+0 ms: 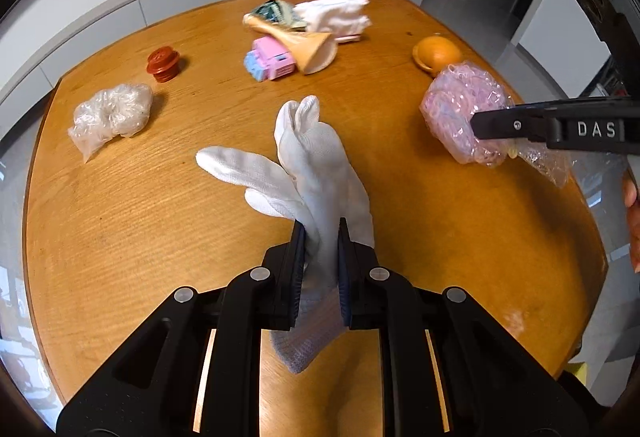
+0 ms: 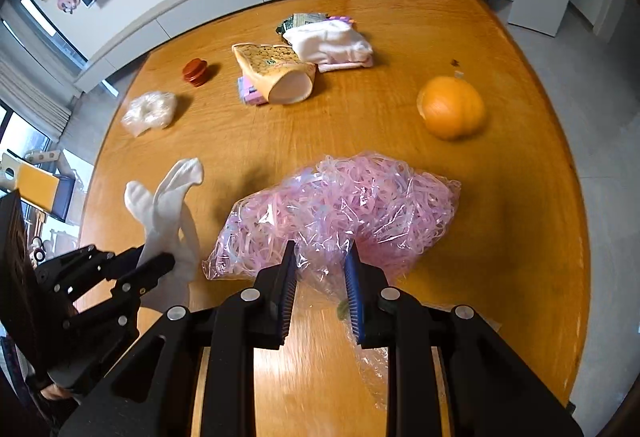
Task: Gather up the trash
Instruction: 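Carry the glove and pink bag to the bin and open both tools, then move both tools back over the table, then grasp the clear plastic bag with the left tool while the right tool grasps the orange, then carry the clear bag and orange to the bin and open both tools, then move both tools back over the table, then grasp the pink toy block with the left tool while the right tool grasps the soybean bag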
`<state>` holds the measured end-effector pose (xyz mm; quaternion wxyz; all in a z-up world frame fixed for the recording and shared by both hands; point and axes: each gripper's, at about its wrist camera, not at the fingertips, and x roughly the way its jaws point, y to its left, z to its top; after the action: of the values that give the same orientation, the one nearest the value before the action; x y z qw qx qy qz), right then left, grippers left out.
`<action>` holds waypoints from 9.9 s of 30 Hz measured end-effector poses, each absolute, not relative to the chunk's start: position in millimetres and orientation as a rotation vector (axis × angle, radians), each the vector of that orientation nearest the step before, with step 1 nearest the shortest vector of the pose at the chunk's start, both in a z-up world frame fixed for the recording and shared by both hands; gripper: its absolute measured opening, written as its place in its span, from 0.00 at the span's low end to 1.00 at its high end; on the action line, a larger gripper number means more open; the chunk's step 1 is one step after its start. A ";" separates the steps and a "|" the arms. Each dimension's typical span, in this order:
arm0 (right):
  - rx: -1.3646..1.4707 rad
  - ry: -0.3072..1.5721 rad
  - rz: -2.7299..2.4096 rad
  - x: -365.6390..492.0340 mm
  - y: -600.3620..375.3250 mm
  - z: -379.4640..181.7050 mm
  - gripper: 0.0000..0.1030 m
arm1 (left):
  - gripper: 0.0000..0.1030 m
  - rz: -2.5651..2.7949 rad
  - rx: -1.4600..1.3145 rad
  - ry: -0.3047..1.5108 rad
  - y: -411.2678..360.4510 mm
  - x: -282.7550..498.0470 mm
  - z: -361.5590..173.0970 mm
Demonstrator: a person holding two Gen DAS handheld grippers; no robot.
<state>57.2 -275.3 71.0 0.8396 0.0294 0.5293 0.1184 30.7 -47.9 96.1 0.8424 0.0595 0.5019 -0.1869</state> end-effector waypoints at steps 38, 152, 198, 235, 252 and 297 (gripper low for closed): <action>0.653 1.056 -0.440 -340.5 -670.4 -37.6 0.55 | 0.23 -1.277 0.679 1.121 -501.3 -285.7 36.1; 0.372 0.983 0.044 -73.8 -457.2 50.8 0.54 | 0.49 -0.502 0.217 0.988 -142.6 -25.3 114.8; 0.723 0.908 -0.491 -369.0 -680.1 -28.3 0.76 | 0.94 -1.166 0.681 1.019 -504.3 -275.6 46.3; 0.002 1.008 0.259 42.8 -261.6 80.9 0.76 | 0.94 -0.274 0.144 1.130 -74.6 40.7 68.5; 0.057 1.099 0.334 228.5 -176.0 46.2 0.76 | 0.94 -0.181 0.086 1.144 3.9 130.7 69.8; 0.254 1.090 0.425 97.9 -275.4 38.2 0.54 | 0.44 -0.265 0.025 1.120 -41.1 174.1 71.7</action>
<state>97.9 -275.4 38.2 0.8262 0.1194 0.5130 0.1998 174.1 -41.1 71.7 0.8389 0.0117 0.5296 -0.1252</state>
